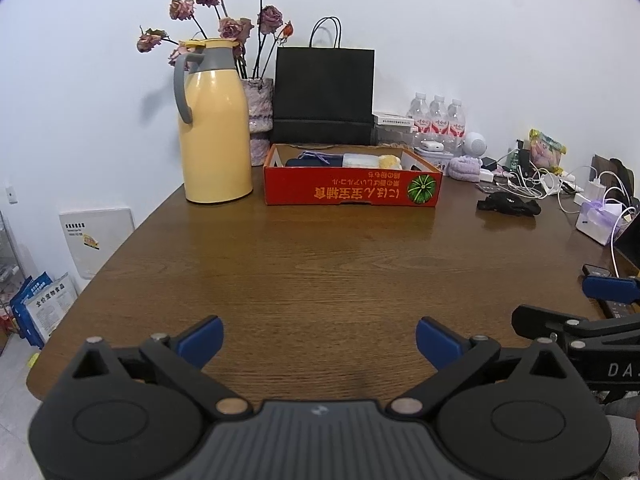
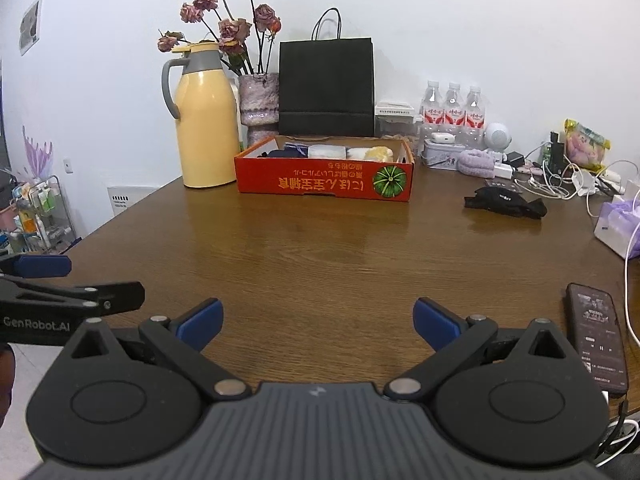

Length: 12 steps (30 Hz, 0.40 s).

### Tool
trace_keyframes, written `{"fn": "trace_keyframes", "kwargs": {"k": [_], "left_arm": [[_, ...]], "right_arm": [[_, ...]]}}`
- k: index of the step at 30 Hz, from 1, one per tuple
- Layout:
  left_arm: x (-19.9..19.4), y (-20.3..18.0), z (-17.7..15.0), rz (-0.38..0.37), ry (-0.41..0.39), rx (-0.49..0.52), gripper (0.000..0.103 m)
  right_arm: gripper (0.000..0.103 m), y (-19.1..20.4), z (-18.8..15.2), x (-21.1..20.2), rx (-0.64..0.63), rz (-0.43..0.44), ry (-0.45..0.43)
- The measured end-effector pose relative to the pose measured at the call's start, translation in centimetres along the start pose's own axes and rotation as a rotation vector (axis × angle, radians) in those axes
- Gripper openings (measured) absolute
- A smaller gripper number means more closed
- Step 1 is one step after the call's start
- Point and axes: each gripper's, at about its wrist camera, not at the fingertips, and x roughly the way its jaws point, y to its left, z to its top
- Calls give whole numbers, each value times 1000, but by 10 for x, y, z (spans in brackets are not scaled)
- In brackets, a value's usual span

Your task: Organize objects

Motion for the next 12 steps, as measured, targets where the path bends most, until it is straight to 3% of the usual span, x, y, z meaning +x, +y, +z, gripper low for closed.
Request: {"fn": "trace_keyframes", "kwargs": {"k": [7,12], "left_arm": [[0,0,-1,-8,-2,8,103],[3,1,-4,-61,16,-14,103]], "right_arm": [[103,1,-3,6,-3,-4,22],[103,0,-5,10,0,-6,23]]}}
